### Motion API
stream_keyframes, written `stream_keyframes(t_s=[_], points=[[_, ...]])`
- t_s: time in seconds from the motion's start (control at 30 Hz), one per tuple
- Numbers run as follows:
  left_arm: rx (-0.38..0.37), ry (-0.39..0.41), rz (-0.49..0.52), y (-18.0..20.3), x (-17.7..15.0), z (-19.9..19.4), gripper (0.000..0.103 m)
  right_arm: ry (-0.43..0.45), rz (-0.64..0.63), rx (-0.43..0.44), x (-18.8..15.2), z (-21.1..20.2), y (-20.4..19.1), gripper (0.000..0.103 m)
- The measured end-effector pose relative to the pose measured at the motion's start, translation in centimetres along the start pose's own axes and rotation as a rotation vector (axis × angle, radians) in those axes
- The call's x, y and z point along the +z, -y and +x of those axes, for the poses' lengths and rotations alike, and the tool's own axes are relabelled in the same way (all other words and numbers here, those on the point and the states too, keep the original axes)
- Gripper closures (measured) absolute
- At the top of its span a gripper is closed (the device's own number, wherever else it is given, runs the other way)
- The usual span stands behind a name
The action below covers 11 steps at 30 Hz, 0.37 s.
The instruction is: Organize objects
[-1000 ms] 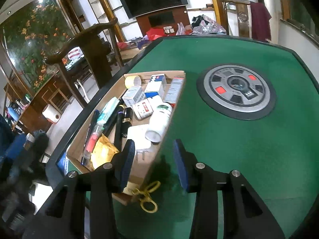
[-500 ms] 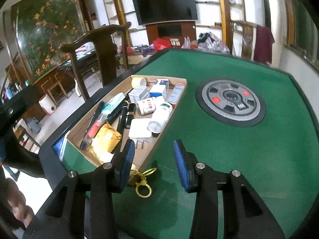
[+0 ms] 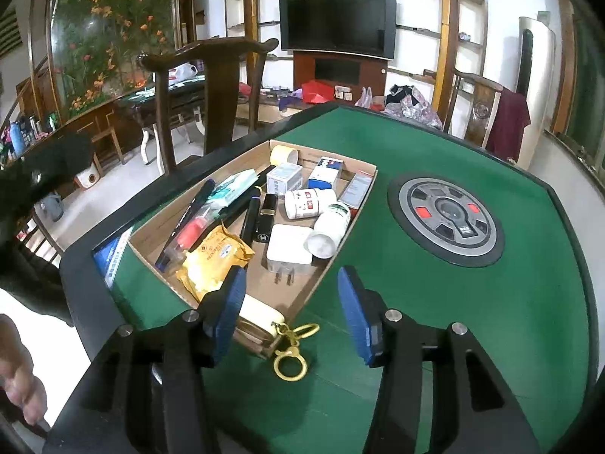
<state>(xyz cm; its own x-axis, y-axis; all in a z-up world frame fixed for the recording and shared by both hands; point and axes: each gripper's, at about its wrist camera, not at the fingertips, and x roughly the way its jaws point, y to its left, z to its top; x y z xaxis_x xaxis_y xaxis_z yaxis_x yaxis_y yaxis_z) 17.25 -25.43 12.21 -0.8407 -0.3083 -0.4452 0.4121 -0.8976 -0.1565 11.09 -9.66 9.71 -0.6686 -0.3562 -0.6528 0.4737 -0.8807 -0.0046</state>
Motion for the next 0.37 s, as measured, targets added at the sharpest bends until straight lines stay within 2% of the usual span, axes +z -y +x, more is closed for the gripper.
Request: stream_keyframes(t_s=[0.37], points=[[0.066, -0.041, -0.028, -2.2, -0.5, 1.6, 0.001, -0.036, -0.025, -0.032, 1.0, 1.8, -2.1, 0.052]])
